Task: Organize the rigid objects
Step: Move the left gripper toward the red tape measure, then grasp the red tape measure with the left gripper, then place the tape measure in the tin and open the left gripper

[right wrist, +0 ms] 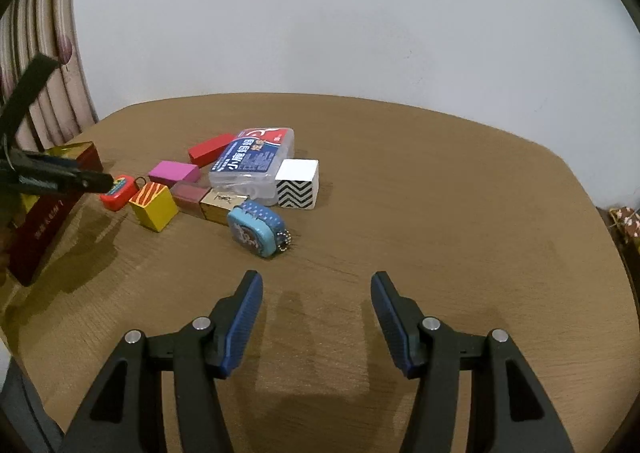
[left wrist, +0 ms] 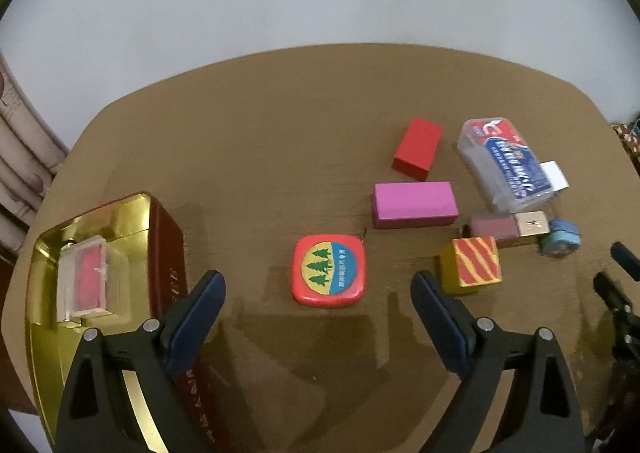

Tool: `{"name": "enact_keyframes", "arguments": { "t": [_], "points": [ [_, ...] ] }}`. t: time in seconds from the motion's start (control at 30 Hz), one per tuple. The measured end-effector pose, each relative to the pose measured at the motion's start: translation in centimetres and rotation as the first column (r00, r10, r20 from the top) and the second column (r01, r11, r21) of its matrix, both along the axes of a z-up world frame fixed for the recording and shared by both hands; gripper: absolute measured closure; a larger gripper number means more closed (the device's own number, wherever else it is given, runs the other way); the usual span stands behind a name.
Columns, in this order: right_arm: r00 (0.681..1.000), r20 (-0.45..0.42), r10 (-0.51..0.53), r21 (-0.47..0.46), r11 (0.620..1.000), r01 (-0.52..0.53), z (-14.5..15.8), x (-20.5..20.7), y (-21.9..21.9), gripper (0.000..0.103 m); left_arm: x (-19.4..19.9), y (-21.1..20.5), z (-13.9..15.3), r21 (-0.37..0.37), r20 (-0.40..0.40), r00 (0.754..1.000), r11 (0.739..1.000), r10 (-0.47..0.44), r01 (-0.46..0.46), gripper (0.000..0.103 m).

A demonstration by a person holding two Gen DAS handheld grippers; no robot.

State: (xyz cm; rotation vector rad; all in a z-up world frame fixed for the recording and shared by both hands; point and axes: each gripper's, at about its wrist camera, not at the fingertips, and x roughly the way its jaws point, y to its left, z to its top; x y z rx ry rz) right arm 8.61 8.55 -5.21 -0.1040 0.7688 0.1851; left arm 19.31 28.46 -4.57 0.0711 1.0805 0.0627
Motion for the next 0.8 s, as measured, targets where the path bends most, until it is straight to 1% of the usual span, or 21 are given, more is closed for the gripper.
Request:
{"name": "enact_keyframes", "arguments": {
  "t": [0.1,0.2,0.27,0.3,0.37,0.4,0.43,0.57,0.63,0.73,0.8],
  "points": [
    [1.000,-0.001,0.005,0.019,1.000,-0.005,0.0,0.0,-0.1,0.045,0.5,0.3,-0.8,-0.021,-0.021,1.000,1.000,0.008,-0.008,0.012],
    [1.000,-0.008,0.010,0.032,0.999,-0.009,-0.2,0.4,0.0,0.045,1.0,0.6,-1.4,-0.017,-0.033,0.999,1.000,0.021,-0.022,0.017],
    [1.000,-0.010,0.008,0.042,0.999,-0.008,-0.2,0.4,-0.1,0.045,1.7,0.6,-2.1,-0.028,-0.056,0.998,0.999,0.017,-0.019,0.027],
    [1.000,-0.011,0.008,0.048,0.999,-0.008,-0.2,0.5,-0.1,0.045,1.9,0.5,-2.5,-0.028,-0.072,0.997,0.999,0.018,-0.020,0.030],
    [1.000,-0.015,0.004,0.056,0.998,-0.003,-0.2,0.4,-0.3,0.045,2.2,0.5,-3.3,-0.042,-0.097,0.995,0.999,0.010,-0.015,0.054],
    [1.000,-0.019,0.002,0.061,0.998,-0.001,-0.1,0.3,-0.4,0.045,2.1,0.5,-3.2,-0.066,-0.083,0.997,0.998,0.004,-0.009,0.060],
    [1.000,-0.022,0.001,0.065,0.998,0.001,-0.1,0.3,-0.5,0.045,2.1,0.5,-3.1,-0.077,-0.076,0.997,0.997,0.000,-0.006,0.060],
    [0.999,-0.033,-0.005,0.071,0.997,0.007,-0.1,0.6,-0.6,0.045,1.4,-0.8,-2.8,-0.022,-0.054,0.999,1.000,-0.007,0.006,0.060],
    [0.999,-0.033,-0.009,0.068,0.998,0.011,-0.1,0.6,-0.6,0.045,0.6,-1.3,-2.1,-0.033,-0.037,0.999,0.999,-0.015,0.014,0.060],
    [0.999,-0.038,-0.015,0.062,0.998,0.017,-0.2,0.7,-0.4,0.045,-1.4,-1.6,0.1,-0.040,0.004,1.000,0.999,-0.011,0.011,0.060],
    [0.999,-0.042,-0.018,0.052,0.998,0.020,-0.3,0.7,-0.3,0.045,-3.1,-0.9,2.2,-0.059,0.026,1.000,0.998,0.009,-0.007,0.060]
  ]
}}
